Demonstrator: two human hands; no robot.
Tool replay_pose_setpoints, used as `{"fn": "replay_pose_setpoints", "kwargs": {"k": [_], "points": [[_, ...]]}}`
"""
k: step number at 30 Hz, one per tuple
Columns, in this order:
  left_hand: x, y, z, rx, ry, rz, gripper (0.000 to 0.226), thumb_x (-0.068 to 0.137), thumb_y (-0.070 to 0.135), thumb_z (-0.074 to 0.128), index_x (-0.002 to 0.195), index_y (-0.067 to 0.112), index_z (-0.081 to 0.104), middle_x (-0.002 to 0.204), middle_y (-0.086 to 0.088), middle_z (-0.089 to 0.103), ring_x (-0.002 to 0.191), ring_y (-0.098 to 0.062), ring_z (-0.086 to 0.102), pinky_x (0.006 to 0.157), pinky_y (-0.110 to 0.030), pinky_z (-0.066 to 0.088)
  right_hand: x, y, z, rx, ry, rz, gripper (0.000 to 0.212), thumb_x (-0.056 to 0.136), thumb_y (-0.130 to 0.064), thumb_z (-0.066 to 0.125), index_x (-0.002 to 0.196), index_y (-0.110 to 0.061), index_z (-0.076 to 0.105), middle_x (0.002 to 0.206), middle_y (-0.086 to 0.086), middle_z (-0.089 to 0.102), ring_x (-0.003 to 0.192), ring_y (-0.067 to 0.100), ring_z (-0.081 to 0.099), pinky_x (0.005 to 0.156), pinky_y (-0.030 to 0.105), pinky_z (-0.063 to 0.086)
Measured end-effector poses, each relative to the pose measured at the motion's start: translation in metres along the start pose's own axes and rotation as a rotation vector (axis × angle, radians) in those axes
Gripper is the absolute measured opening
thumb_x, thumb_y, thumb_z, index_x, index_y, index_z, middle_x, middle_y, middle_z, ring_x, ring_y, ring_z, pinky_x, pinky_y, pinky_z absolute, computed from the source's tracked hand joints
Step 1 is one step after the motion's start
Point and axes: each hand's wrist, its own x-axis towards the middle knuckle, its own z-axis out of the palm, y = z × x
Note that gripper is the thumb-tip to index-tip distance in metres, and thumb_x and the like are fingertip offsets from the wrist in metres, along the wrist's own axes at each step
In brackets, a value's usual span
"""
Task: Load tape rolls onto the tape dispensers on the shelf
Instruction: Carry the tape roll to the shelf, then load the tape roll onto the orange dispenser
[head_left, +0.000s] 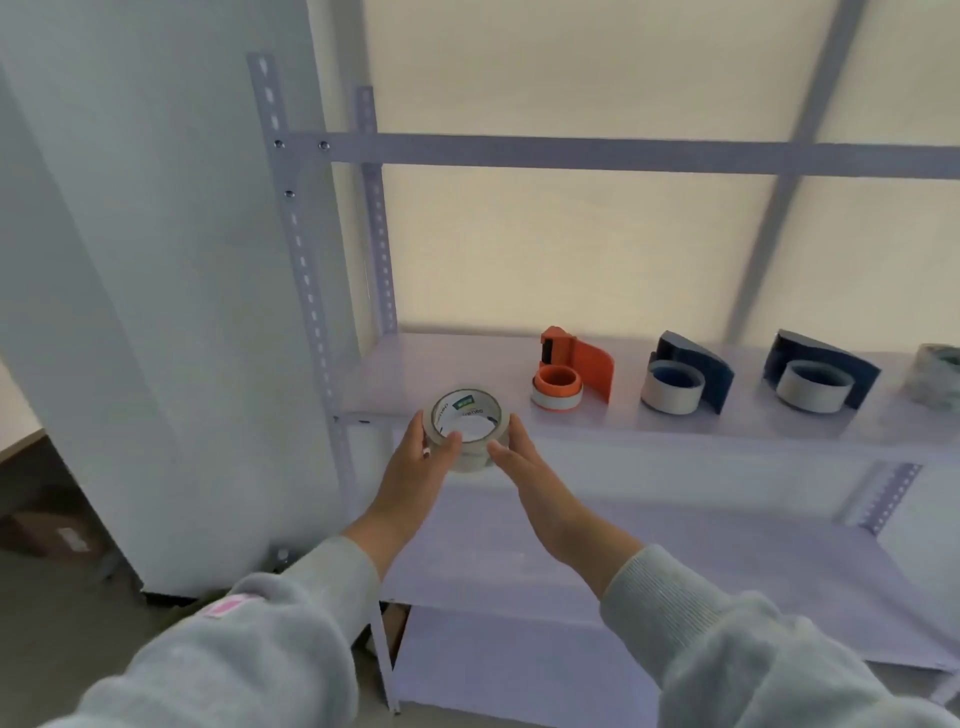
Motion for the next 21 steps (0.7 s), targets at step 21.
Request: {"fn": "replay_pose_setpoints", "kwargs": {"k": [21], "points": [[0.206,-0.052,-0.01,0.476,-0.114,-0.11,0.082,0.076,0.078,0.02,0.119,0.013,0.046,0.109,-0.012,0.064,0.101,-0.033,0.058,0.091,-0.046,0.045,0.198,-0.001,-0.035,-0.141,0.236,0.164,0.048,0.093,-0.016,0.058,0.136,-0.02,0.038,0.114,-0.004,0.057,0.1,0.007,0.055,0.076,0.016,0.044]]}}
